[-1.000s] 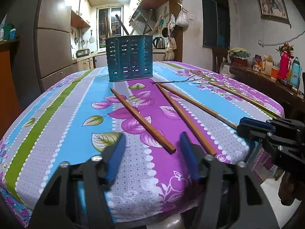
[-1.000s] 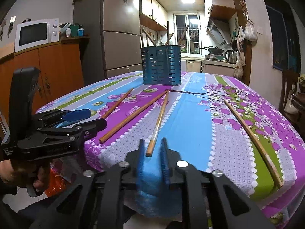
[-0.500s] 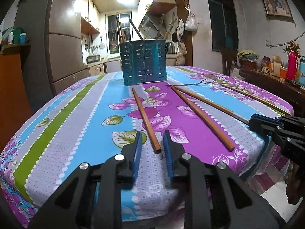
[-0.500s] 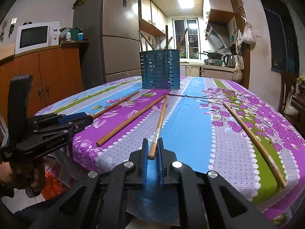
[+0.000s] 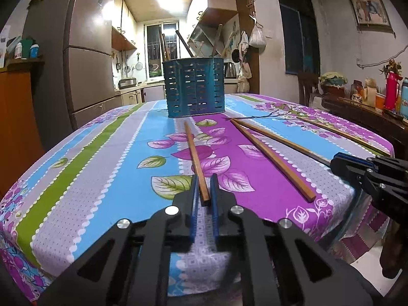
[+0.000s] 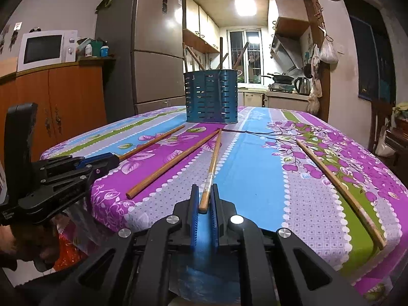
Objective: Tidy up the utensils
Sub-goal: 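Close the right gripper on a chopstick while the left gripper grasps another, then carry both chopsticks into the blue mesh holder and open both grippers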
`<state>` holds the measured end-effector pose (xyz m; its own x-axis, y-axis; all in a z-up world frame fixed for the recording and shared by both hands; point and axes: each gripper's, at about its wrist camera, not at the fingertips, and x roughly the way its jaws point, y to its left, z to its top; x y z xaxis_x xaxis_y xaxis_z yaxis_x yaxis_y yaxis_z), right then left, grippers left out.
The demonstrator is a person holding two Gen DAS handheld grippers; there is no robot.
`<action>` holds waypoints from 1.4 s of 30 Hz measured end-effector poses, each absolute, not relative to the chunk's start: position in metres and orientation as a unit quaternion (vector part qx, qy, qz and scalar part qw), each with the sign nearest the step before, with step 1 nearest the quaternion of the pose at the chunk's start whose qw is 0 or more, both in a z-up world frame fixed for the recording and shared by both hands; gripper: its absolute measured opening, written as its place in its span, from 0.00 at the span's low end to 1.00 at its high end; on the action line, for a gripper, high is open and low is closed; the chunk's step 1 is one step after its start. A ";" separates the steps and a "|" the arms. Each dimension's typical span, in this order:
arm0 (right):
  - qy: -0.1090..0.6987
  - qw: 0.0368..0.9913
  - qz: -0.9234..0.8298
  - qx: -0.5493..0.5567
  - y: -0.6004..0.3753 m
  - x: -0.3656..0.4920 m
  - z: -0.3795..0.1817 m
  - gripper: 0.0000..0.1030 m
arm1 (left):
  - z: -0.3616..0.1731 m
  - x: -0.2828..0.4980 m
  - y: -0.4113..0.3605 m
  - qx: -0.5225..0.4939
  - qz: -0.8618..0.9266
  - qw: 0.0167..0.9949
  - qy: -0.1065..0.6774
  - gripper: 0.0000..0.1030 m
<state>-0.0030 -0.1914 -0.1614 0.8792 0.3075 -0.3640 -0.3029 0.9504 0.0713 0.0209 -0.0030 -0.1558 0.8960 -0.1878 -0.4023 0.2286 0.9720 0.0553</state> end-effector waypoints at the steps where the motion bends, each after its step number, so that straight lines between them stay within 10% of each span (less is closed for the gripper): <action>1: 0.189 0.969 0.156 0.009 -0.192 -0.003 -0.161 0.09 | -0.155 0.021 -0.003 0.050 -0.107 0.972 0.202 0.05; 21: 0.062 0.985 0.161 -0.024 -0.231 -0.014 -0.015 0.08 | -0.037 0.023 0.010 0.057 -0.125 0.988 0.074 0.05; 42: 0.104 0.976 0.188 -0.040 -0.229 0.061 0.042 0.08 | 0.024 0.131 0.014 0.015 -0.154 0.980 0.128 0.05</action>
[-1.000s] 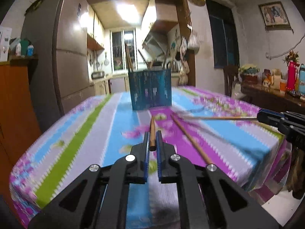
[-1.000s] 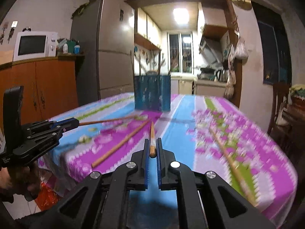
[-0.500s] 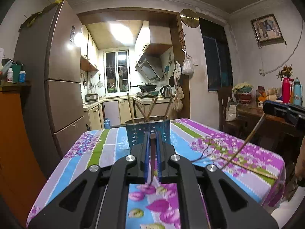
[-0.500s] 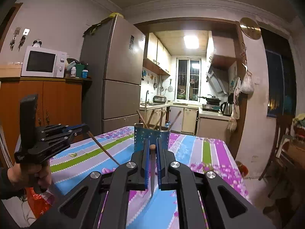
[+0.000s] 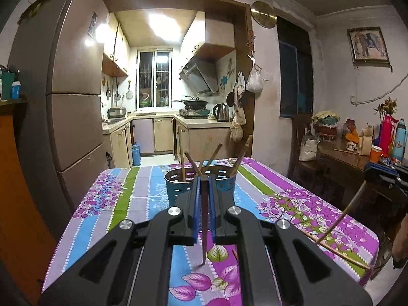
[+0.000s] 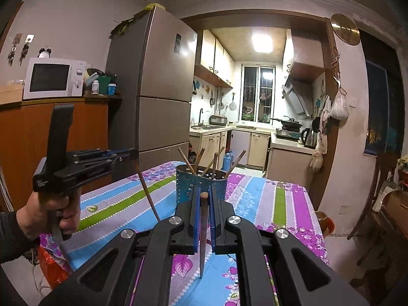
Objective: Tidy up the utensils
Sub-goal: 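Carry both chopsticks into the blue mesh holder and open both grippers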
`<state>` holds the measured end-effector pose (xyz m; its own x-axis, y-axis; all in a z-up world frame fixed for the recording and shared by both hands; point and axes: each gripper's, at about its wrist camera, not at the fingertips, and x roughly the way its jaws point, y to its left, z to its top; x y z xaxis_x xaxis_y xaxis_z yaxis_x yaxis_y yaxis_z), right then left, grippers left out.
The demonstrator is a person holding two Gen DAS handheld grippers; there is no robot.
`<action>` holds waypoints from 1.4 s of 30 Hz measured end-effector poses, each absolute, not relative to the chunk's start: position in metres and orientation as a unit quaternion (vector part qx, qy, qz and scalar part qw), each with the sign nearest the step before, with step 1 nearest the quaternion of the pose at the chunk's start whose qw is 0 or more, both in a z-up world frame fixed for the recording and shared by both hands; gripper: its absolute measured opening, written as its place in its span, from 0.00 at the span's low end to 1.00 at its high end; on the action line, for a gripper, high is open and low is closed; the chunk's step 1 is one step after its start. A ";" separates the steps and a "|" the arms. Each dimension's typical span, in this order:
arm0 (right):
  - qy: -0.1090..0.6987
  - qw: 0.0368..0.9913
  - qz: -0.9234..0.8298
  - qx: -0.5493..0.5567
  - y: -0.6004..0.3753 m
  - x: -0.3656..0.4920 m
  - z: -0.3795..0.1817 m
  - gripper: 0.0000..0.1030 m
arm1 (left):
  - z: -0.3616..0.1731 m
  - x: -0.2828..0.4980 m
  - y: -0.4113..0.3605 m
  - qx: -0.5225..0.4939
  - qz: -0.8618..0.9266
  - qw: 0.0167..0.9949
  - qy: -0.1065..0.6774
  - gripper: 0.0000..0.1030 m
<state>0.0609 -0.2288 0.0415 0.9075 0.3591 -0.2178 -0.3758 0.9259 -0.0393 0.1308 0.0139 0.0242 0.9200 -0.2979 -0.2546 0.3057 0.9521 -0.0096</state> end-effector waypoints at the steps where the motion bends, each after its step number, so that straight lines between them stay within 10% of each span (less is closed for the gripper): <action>1: 0.104 0.976 0.189 -0.039 -0.228 0.061 0.041 0.08 | 0.026 0.132 0.016 0.012 -0.154 0.980 0.129 0.05; 28: -0.005 0.985 0.168 -0.030 -0.238 0.179 0.247 0.07 | 0.198 0.202 0.027 -0.001 -0.123 0.992 0.031 0.05; 42: 0.105 0.972 0.210 -0.007 -0.187 0.286 0.178 0.07 | 0.138 0.264 0.005 0.016 -0.140 0.984 0.107 0.05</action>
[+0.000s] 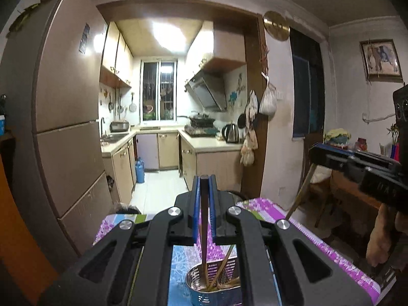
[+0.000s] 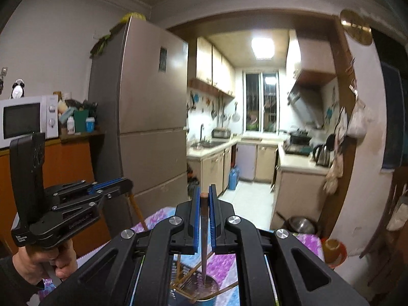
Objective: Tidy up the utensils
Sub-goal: 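Carry both chopsticks into the blue mesh holder and open both grippers, then withdraw both grippers and move down toward the last two chopsticks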
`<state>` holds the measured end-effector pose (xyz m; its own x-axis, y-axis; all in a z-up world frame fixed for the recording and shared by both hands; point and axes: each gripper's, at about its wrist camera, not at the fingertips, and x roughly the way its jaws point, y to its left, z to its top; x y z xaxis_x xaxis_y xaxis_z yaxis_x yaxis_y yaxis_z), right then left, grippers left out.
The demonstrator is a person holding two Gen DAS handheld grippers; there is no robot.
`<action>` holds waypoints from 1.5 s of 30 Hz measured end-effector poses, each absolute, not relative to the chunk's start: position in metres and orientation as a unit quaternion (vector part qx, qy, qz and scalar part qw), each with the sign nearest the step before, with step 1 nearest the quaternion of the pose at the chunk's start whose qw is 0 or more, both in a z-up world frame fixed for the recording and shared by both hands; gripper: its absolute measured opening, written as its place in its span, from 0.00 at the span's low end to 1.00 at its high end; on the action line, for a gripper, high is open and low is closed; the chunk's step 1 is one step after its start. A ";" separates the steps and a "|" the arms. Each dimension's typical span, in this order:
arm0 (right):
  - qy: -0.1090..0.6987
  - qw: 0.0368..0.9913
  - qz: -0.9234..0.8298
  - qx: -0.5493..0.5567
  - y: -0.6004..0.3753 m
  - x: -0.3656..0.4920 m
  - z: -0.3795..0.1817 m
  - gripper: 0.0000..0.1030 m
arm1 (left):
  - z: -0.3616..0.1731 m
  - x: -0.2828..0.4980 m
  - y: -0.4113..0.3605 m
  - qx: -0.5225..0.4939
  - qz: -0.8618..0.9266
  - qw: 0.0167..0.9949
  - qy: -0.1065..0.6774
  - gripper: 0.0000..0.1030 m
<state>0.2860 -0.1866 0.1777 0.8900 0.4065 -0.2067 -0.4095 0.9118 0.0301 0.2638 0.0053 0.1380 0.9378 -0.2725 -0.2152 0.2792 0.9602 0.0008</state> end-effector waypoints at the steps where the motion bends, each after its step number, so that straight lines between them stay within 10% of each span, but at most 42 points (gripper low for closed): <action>1: 0.110 0.971 0.211 -0.007 -0.184 0.289 0.172 0.07 | 0.133 0.267 0.005 0.018 -0.139 0.984 0.111 0.05; 19: 0.156 0.965 0.211 0.008 -0.184 0.320 0.134 0.08 | 0.097 0.297 0.006 0.021 -0.122 0.979 0.164 0.08; 23: 0.143 0.967 0.211 0.017 -0.193 0.312 0.140 0.21 | 0.102 0.289 0.010 0.020 -0.111 0.983 0.148 0.44; 32: 0.085 0.972 0.215 0.029 -0.248 0.213 0.160 0.34 | 0.115 0.203 0.018 0.022 -0.100 0.991 0.085 0.68; 45: 0.175 0.974 0.136 0.040 -0.335 -0.021 -0.083 0.39 | -0.075 0.022 -0.033 0.072 -0.173 0.968 0.165 0.74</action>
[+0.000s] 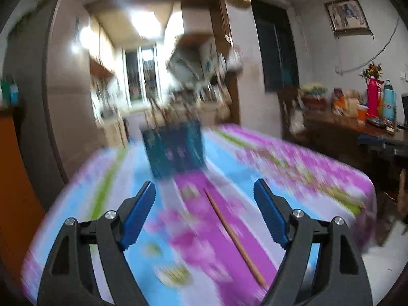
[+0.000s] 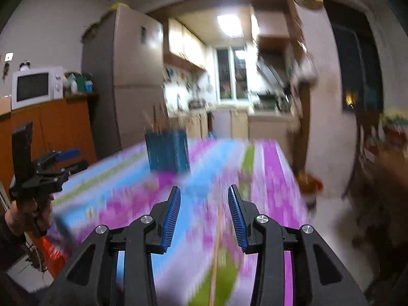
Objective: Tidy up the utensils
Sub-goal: 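Withdraw both grippers and move down toward the last two chopsticks, then close the right gripper on a chopstick while the left gripper grasps another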
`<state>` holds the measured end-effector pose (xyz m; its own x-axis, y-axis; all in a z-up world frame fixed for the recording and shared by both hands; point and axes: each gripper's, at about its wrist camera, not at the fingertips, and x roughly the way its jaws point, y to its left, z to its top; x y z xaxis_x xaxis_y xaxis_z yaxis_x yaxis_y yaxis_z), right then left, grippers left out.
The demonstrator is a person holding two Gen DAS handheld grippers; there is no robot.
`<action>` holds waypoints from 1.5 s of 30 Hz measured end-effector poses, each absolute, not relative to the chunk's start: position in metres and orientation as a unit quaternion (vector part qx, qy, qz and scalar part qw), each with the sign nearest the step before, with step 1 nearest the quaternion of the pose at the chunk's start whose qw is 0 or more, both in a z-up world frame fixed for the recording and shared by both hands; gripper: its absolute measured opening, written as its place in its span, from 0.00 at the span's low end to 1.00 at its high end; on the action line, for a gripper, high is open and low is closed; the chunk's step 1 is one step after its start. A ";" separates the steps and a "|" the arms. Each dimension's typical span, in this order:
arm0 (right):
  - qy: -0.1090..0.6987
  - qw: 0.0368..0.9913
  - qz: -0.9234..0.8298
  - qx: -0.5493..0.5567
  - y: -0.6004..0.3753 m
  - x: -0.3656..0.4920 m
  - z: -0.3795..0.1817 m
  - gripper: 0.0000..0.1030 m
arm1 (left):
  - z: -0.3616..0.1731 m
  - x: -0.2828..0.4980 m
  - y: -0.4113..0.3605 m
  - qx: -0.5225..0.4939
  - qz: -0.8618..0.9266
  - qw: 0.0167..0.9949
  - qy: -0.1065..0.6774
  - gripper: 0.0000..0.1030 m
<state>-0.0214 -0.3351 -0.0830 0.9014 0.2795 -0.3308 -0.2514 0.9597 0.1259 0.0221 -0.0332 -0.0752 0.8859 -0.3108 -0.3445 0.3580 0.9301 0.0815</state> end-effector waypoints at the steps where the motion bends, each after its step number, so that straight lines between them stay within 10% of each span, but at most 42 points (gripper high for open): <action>1: 0.184 0.973 0.131 0.040 -0.336 -0.031 -0.102 0.39 | -0.087 0.019 -0.036 0.069 -0.172 0.967 0.174 0.74; 11: 0.199 0.971 0.130 0.021 -0.328 -0.039 -0.153 0.15 | -0.137 -0.004 -0.047 0.066 -0.154 0.968 0.188 0.74; 19: 0.193 0.972 0.131 0.024 -0.333 -0.038 -0.162 0.15 | -0.149 -0.010 -0.067 0.086 -0.159 0.967 0.182 0.69; 31: 0.180 0.974 0.130 0.033 -0.326 -0.025 -0.165 0.07 | -0.161 -0.006 -0.072 0.076 -0.162 0.965 0.193 0.26; 45: 0.180 0.973 0.141 0.026 -0.328 -0.029 -0.164 0.09 | -0.166 -0.012 -0.073 0.070 -0.151 0.969 0.180 0.25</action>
<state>-0.0290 -0.3282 -0.1644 0.8951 0.2848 -0.3430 -0.2659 0.9586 0.1020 -0.0125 -0.0729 -0.1659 0.8894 -0.2675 -0.3705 0.3182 0.9445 0.0818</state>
